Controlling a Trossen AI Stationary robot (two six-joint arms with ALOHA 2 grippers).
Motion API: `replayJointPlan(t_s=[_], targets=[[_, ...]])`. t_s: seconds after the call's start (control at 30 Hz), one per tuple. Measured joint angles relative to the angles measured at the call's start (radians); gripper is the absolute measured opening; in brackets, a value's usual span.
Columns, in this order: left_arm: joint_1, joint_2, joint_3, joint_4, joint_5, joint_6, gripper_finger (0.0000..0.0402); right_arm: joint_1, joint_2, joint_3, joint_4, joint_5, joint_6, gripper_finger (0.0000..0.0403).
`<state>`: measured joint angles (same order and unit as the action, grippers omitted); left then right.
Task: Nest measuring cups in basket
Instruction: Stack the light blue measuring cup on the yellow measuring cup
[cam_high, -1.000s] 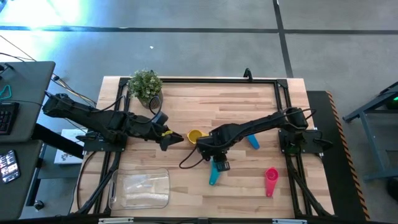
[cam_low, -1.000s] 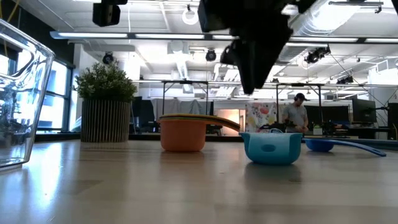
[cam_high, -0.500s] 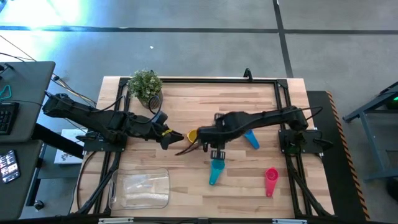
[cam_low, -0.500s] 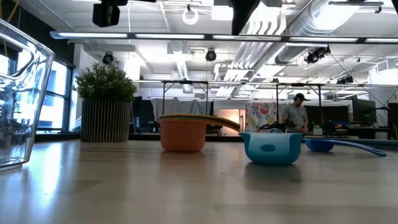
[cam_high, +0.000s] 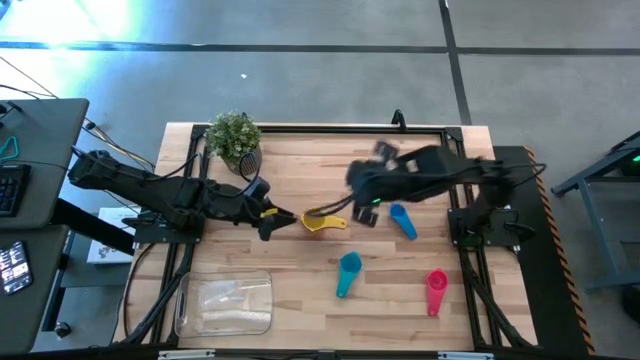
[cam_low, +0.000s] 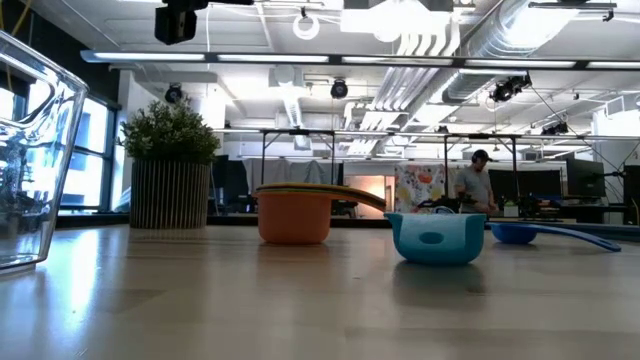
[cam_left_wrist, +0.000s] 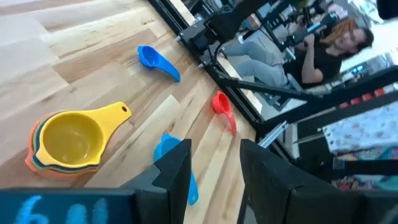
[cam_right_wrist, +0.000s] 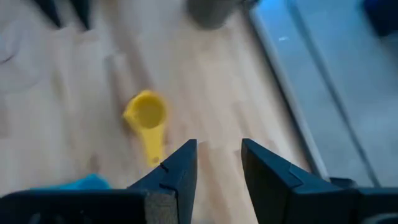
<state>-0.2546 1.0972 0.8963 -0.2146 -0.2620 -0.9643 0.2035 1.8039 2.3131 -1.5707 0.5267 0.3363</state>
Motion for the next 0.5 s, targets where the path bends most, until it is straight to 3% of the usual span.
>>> replayJointPlan(t_s=[0.27,0.5], targets=[[-0.001,0.069,0.000,0.030,0.003,-0.127,0.0129,-0.001,-0.271,-0.211,-0.001,0.158,0.142,0.0117],[0.002,0.175,0.000,0.275,0.016,-0.167,0.0129,-0.001,-0.481,-0.432,0.001,0.156,0.254,0.0117]])
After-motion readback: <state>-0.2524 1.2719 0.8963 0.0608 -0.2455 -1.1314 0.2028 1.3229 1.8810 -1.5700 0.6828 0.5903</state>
